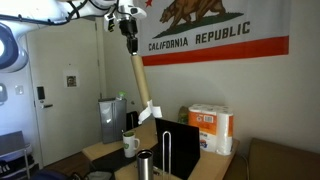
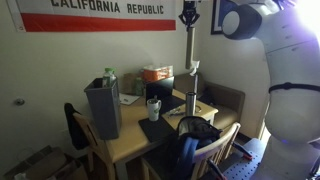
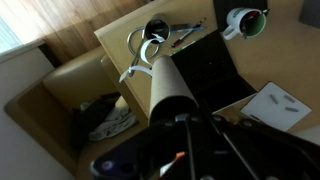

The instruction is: Take the paper towel core off the stand and put it in the gray bin

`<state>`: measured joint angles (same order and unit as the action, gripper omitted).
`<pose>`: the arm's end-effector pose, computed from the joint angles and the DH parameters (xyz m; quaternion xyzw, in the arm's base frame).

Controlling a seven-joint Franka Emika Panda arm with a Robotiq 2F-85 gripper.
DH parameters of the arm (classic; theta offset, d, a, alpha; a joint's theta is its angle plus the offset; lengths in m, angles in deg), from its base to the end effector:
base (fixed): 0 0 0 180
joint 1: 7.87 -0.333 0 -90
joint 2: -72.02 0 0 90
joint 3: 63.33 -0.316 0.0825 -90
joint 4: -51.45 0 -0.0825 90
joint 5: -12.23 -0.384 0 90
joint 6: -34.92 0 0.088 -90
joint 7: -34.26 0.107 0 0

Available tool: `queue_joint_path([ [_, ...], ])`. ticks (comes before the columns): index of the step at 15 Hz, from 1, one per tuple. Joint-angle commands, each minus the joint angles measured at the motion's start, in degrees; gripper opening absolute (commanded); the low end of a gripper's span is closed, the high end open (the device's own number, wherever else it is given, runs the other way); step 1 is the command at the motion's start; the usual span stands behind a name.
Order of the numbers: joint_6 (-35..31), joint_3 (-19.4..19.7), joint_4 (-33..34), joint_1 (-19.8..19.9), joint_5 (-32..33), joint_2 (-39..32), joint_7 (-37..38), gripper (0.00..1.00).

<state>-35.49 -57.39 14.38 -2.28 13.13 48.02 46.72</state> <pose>0.5953 -0.0999 0.7557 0.9751 -0.2042 0.0828 0.0271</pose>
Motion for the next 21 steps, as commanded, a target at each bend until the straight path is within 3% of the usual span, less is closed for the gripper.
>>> queue_joint_path([
  [1, -2.4, -3.0, 4.6, -0.8, -4.5, -1.9, -0.7, 0.04],
  [11, -26.8, -14.7, 1.6, -2.3, -26.1, -5.8, -1.0, 0.05],
  [16, -25.3, -21.3, -2.2, -3.0, -34.7, -4.9, -6.3, 0.04],
  [21, -22.7, -23.7, -7.7, -3.6, -34.8, -2.8, -10.6, 0.04],
])
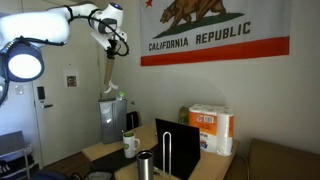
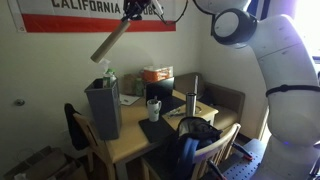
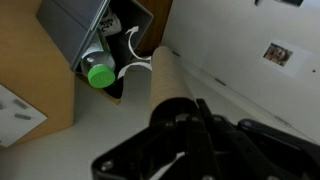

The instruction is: Take the paper towel core off the stand and put it in the gray bin

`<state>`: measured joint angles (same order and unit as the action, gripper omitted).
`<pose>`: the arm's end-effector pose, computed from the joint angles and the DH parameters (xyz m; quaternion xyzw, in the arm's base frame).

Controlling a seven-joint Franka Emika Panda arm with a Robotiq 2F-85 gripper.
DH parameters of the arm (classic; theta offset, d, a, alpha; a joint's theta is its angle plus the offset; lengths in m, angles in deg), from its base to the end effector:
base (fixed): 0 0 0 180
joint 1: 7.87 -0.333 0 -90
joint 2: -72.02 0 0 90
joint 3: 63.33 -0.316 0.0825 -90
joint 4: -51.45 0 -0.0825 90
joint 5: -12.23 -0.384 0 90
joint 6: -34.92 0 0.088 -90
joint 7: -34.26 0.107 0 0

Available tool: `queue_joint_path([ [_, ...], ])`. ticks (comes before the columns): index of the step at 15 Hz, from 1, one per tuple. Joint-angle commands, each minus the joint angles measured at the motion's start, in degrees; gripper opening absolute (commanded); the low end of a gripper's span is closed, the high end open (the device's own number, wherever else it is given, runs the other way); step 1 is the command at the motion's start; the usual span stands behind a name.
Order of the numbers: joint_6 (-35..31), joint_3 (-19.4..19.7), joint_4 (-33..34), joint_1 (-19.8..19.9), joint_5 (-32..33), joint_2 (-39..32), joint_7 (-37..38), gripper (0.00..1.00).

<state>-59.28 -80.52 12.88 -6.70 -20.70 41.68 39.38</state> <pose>0.6535 0.1519 0.7519 -0.9053 -0.0965 -0.1615 0.3807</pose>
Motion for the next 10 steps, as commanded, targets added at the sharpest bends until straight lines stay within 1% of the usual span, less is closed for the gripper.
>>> queue_joint_path([
  [1, 0.8, -0.7, -7.6, 0.8, -0.7, 4.0, -4.4, 0.05],
  [4, -0.9, -0.4, -13.9, 0.6, -0.3, 6.2, -8.2, 0.04],
  [10, -4.5, -0.3, -29.1, 0.3, -0.5, 12.0, -14.3, 0.05],
])
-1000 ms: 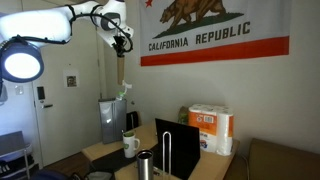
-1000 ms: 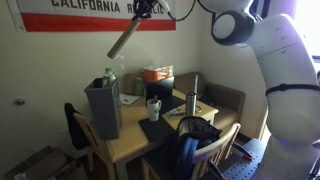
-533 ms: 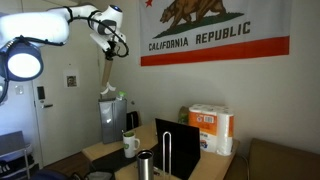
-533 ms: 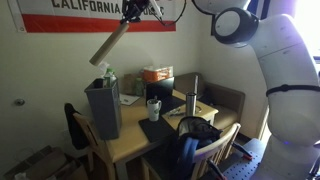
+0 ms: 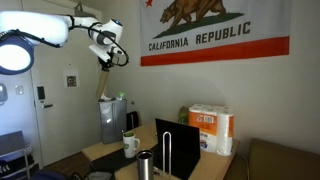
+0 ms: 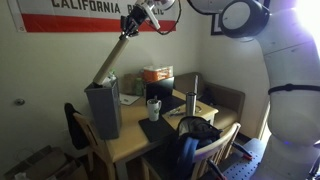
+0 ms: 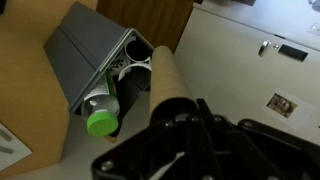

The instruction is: Take the paper towel core off the stand and put it in the gray bin

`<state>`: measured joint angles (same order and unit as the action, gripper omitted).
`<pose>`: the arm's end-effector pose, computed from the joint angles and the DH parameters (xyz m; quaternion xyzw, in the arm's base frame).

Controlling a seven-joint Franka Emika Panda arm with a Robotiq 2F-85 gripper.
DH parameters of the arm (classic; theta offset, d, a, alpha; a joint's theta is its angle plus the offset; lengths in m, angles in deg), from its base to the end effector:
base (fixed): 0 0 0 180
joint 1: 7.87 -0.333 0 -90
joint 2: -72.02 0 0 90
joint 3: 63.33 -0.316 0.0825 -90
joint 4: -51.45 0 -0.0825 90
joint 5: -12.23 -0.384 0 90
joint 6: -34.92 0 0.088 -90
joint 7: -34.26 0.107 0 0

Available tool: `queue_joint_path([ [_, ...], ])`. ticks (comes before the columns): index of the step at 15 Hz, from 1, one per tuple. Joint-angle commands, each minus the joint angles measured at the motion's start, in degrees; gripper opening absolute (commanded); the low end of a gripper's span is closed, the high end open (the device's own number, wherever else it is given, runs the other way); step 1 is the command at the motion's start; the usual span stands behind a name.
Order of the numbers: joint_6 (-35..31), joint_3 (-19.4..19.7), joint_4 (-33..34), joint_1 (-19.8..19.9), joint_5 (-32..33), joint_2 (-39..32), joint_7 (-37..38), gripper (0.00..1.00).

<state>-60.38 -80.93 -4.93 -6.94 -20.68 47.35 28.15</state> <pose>0.6504 0.1866 0.6767 -0.9141 -0.1751 -0.1005 0.3516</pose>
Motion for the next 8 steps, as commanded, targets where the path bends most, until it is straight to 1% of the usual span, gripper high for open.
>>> queue_joint_path([
  [1, -4.4, 0.1, -13.8, 0.4, -0.4, 7.4, -4.1, 0.04],
  [6, -10.5, 0.0, -27.0, 0.2, -0.9, 13.4, -8.1, 0.04],
  [8, -11.8, 0.0, -29.6, 0.0, -1.0, 14.6, -7.7, 0.04],
])
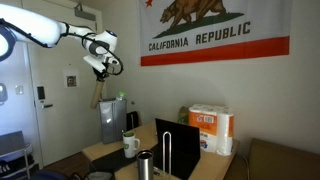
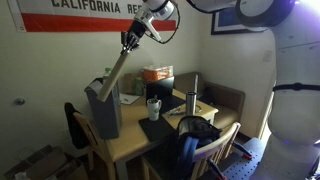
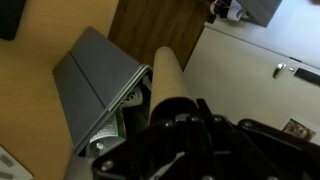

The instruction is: Take the paper towel core off the stand and put it in the gray bin

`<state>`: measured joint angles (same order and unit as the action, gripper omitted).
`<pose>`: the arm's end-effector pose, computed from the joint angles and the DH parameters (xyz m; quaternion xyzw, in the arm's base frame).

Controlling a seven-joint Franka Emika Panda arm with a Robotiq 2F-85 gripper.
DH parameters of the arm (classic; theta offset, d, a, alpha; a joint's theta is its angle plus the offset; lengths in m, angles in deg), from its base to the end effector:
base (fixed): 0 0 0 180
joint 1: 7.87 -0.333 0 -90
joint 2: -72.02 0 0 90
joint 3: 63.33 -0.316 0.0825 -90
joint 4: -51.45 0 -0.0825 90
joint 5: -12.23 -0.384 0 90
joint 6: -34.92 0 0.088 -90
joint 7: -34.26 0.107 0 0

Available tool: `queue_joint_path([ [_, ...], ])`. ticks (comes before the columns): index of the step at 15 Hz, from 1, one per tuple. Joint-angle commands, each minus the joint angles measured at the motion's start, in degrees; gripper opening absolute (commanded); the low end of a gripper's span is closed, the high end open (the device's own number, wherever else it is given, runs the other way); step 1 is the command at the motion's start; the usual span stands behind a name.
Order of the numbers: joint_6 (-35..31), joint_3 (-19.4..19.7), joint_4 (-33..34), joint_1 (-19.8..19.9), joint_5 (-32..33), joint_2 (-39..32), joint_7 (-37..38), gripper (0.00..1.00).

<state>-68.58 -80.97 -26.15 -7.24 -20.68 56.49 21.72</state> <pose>0.6221 0.2070 0.6115 -0.9232 -0.1939 -0.0800 0.3219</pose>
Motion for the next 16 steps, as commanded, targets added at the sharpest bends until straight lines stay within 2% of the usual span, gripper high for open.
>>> queue_joint_path([
  [1, -2.5, 2.5, -8.4, -1.9, -2.0, 5.9, -1.0, 0.04],
  [6, 6.5, 3.8, -7.2, -3.4, -5.9, 8.1, 0.4, 0.04],
  [8, 6.8, 4.9, -5.9, -4.0, -7.3, 8.6, 1.9, 0.04],
  [16, -7.2, 6.6, -3.9, -6.3, -7.3, 7.5, 4.3, 0.04],
])
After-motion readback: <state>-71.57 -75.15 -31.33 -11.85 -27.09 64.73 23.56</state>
